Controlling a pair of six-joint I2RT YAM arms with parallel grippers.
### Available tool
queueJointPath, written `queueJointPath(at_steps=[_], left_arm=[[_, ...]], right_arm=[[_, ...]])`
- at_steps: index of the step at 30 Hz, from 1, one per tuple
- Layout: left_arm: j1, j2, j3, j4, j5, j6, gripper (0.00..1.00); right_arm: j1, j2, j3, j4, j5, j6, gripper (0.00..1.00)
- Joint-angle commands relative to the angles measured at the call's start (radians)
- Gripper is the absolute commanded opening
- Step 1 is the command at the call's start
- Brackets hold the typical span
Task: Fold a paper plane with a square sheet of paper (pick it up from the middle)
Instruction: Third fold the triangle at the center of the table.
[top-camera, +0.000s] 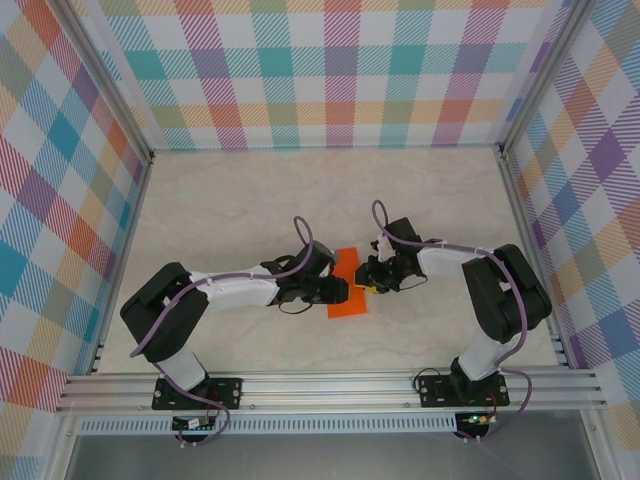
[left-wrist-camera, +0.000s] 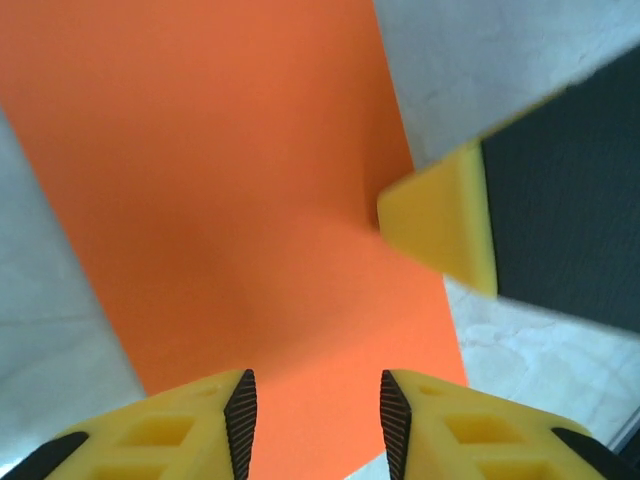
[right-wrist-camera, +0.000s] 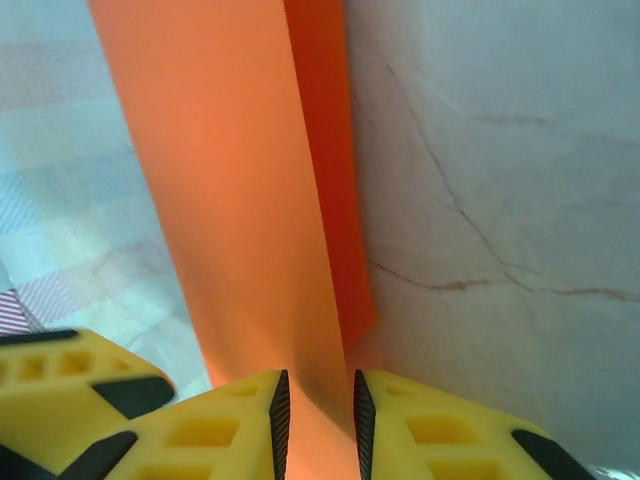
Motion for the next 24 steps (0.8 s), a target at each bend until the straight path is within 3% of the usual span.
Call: queueJointPath(at_steps=[1, 8, 16, 24], left_arm=[[-0.062, -0.078, -0.007, -0.067, -0.113, 0.108, 0.47], [-0.197, -0.094, 0.049, -0.139, -0.29, 0.231, 0.59], [-0.354, 0.054, 0.192, -0.281, -0.516, 0.327, 0.68], [-0.433, 0.223, 0.355, -0.44, -0.752, 0.315, 0.69]], right_arm=[[-0.015, 0.015, 0.041, -0.015, -0.059, -0.03, 0.22], [-0.024, 0.028, 0.048, -0.012, -0.093, -0.014, 0.13], [-0.026, 0.038, 0.051, -0.008, -0.118, 0.007, 0.1], [-0.029, 0.035, 0.051, -0.016, -0.125, 0.009, 0.09]])
